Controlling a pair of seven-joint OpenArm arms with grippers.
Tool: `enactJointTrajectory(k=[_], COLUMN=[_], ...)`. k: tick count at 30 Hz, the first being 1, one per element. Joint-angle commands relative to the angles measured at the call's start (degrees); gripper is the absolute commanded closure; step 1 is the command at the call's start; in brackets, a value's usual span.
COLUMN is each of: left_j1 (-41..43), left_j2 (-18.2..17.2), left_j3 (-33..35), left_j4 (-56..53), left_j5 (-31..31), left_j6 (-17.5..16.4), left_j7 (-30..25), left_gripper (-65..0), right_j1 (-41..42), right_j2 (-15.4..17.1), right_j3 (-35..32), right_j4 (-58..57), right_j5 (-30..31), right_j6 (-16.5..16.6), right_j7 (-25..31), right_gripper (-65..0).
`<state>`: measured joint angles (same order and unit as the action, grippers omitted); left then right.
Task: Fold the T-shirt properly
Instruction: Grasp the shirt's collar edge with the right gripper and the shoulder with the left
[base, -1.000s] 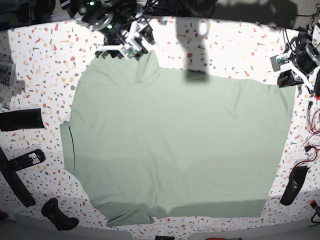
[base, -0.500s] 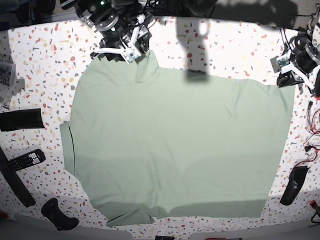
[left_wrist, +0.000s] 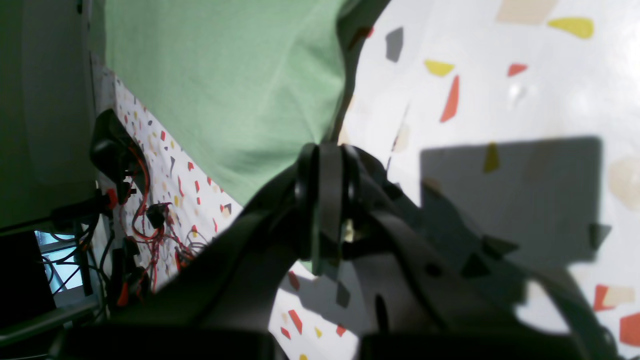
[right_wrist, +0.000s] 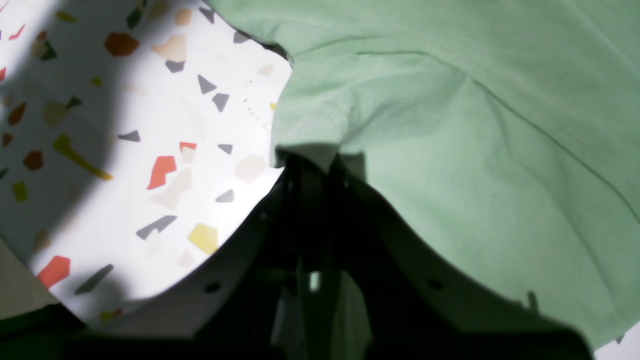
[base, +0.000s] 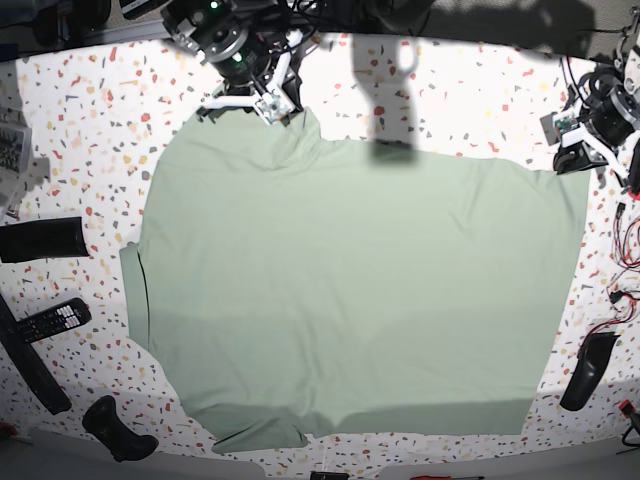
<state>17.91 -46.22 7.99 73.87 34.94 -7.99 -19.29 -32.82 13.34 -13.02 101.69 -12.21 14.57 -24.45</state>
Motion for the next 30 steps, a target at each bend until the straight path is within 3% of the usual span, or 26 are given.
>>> enactJointTrajectory(k=[1, 9, 16, 22, 30], left_j1=[-0.3, -0.3, -0.8, -0.9, -1.1], left_j2=[-1.3, -1.3, -1.5, -1.6, -1.6], left_j3=[-0.3, -0.3, -0.4, -0.4, -0.4], left_j4=[0.5, 0.5, 0.5, 0.5, 0.5], left_j5=[-0.5, -0.5, -0.5, -0.5, -0.5], left_j6=[0.7, 0.7, 1.4, 11.6, 18.7], left_j7=[-0.5, -0.5, -0.4, -0.5, -1.1], left_gripper=[0.0, 0.0, 0.0, 0.0, 0.0], right_j1=[-0.4, -0.6, -0.7, -0.7, -1.3], right_j2=[0.8, 1.0, 2.1, 5.3, 6.7], right_j3=[0.6, 0.6, 0.6, 0.6, 0.6], right_j4=[0.6, 7.9, 12.7, 19.4, 26.4], right_j5=[-2.9, -3.3, -10.1, -10.1, -9.9], right_j6=[-1.5, -1.5, -1.4, -1.5, -1.5], right_j7=[-5.9, -11.8, -13.4, -18.7, -15.1], right_gripper=[0.0, 0.0, 0.0, 0.0, 0.0])
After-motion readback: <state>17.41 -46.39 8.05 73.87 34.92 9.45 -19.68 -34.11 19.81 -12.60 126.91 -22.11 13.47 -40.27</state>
